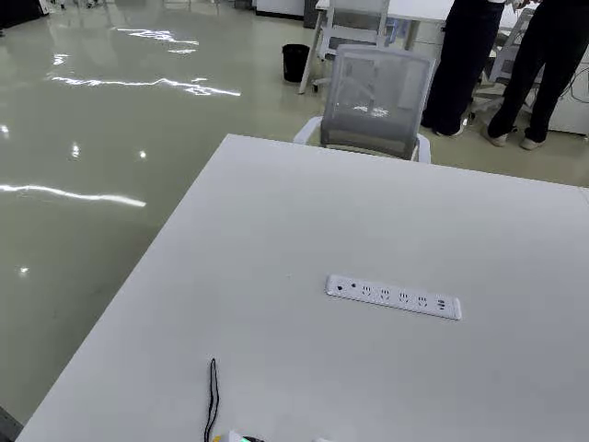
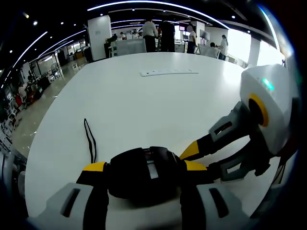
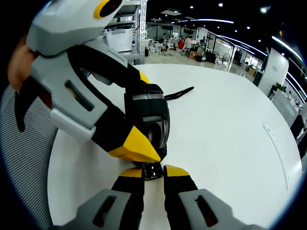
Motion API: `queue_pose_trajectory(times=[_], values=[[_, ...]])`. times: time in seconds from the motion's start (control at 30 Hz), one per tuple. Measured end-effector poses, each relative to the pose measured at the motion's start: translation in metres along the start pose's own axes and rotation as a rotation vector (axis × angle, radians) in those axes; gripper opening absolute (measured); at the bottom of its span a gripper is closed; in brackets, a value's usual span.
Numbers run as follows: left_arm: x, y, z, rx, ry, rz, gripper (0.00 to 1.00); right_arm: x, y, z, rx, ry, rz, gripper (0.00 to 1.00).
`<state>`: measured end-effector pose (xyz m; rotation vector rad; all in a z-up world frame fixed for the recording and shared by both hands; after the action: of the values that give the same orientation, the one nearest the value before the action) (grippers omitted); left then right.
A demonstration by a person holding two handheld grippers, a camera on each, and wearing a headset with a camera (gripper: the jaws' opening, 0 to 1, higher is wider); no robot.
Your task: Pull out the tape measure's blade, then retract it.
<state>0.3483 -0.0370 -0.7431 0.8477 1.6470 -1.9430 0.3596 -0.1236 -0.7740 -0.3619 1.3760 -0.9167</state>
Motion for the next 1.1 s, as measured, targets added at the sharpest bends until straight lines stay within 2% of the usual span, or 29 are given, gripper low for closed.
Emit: queue_pose_trajectory(times=[0.4,0.53,0.67,0.87,1.0,1.07,1.1], values=[[0.0008,0.0001,0.0002,-0.004,0.004,-0.001,0.56,0.0004,0.0008,-0.0003,0.006,0.003,-0.001,0.14],[0.0003,-0.0012,-0.0013,0.003,-0.008,0.003,0.57,0.0007,0.0004,0.0,0.003,0.001,0.0,0.14],[-0.0007,-0.0008,-0.0024,0.018,-0.011,0.003,0.58,-0.0007,0.0008,-0.0024,0.016,-0.035,0.007,0.15],[0.0001,-0.0023,-0.0022,0.027,-0.017,0.011,0.59,-0.0026,0.0,-0.0022,0.019,-0.023,0.006,0.15],[-0.0006,-0.0029,-0.0044,0.046,-0.022,0.012,0.6,-0.0031,0.0007,-0.0024,0.015,-0.046,0.009,0.14],[0.0004,-0.0039,-0.0046,0.067,-0.014,0.012,0.6,-0.0025,0.0015,-0.0022,0.013,-0.05,0.008,0.14],[0.0,-0.005,-0.0055,0.093,-0.018,0.025,0.6,-0.0019,0.0018,-0.0021,0.013,-0.048,0.008,0.14]])
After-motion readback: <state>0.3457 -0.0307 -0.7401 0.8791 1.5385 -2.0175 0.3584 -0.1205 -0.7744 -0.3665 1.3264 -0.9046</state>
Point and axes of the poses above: the centre of the closed fingertips' face, and the gripper's own axes: y roughly forward along the fingers, z roughly to its right, x roughly out of its underside, the point moved 4 cm from there along -y, roughly backward along the fingers, and after that the axes turned 12 degrees about x, right-handed, at the moved point
